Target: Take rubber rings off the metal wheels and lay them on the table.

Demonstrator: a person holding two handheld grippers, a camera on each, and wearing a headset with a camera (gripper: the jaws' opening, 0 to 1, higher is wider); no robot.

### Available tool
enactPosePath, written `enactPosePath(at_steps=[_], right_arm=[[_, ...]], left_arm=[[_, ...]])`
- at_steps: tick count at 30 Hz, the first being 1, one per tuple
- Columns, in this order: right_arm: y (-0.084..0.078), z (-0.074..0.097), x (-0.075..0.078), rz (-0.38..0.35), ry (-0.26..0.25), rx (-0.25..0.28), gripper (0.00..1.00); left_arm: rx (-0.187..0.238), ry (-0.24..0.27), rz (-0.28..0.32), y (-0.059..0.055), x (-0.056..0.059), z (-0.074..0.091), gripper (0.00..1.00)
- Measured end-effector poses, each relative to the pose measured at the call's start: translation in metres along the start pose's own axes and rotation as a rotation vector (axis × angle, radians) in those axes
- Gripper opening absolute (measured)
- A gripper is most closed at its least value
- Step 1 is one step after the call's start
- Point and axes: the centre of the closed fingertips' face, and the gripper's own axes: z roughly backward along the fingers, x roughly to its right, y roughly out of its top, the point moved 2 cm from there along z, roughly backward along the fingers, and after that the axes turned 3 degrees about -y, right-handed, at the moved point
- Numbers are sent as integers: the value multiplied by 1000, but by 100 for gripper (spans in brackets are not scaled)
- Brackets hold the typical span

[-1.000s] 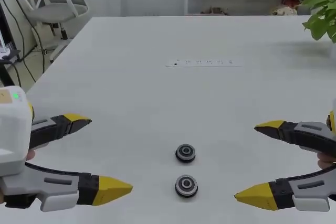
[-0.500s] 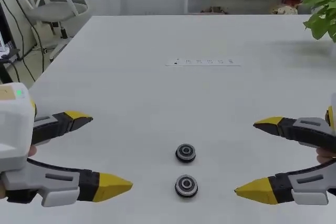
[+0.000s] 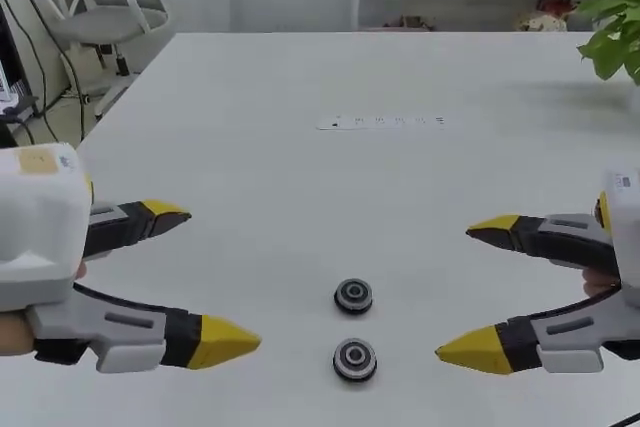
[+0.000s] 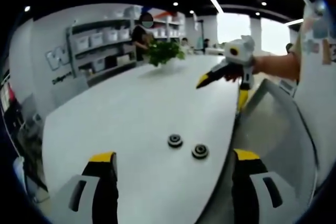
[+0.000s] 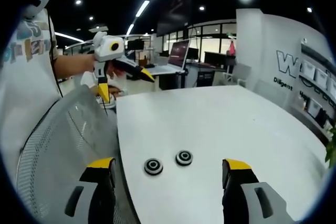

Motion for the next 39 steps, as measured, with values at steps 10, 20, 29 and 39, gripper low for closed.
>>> enactPosePath(at_steps=[10,20,29,39], right_arm=[[-4,-12,1,23,52,-21,80],[-14,-28,-2,27,109,-42,72],[-23,-42,-9,29,161,-67,69],[-35,-61,-9,11,213,-83,64]], left_arm=[[-19,-40,-28,2,-1,-16,89],[-61,-100,-34,-1,3,-36,84],[-67,-142,-34,-6,8,-51,79],[-105,-199,-58,-18,17,-73,73]])
